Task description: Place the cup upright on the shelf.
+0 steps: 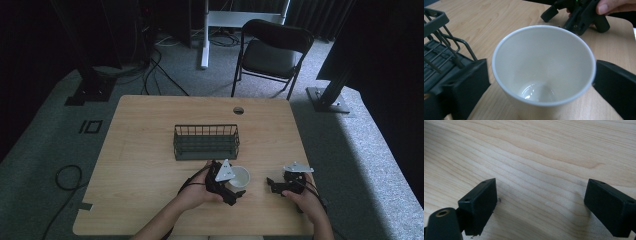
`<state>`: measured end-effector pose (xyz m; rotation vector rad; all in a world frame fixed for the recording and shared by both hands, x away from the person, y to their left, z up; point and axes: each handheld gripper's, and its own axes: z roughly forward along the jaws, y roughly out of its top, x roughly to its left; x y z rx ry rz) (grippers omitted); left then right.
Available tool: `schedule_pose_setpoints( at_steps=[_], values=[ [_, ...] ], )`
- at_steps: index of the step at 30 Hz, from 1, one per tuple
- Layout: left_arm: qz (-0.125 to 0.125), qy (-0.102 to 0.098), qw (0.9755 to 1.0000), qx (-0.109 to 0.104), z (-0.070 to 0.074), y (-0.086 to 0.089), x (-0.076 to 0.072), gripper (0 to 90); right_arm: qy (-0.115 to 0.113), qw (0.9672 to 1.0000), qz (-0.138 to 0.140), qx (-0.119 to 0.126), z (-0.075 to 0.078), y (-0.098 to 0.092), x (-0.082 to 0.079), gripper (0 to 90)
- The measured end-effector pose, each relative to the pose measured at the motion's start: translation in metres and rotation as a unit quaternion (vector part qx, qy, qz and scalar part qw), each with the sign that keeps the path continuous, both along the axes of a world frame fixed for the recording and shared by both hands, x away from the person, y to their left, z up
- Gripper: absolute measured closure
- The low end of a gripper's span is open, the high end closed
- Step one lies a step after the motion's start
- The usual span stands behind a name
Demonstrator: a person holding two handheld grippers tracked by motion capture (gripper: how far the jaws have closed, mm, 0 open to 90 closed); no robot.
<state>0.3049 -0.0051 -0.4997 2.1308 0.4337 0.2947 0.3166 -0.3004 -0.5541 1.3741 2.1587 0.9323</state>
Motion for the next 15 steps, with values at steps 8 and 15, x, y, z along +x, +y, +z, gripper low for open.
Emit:
schedule_pose_setpoints(
  at_steps=[8,15],
  values=[
    [0.008,0.004,0.9999,-0.007,-0.004,-0.0053,0.0032,12.3,0.0,1.0,0.0,0.0,0.0,0.0,0.0,10.8],
    [0.026,0.003,0.9996,-0.007,-0.0031,-0.0046,0.0037,19.9,0.0,1.0,0.0,0.0,0.0,0.0,0.0,10.8]
  ],
)
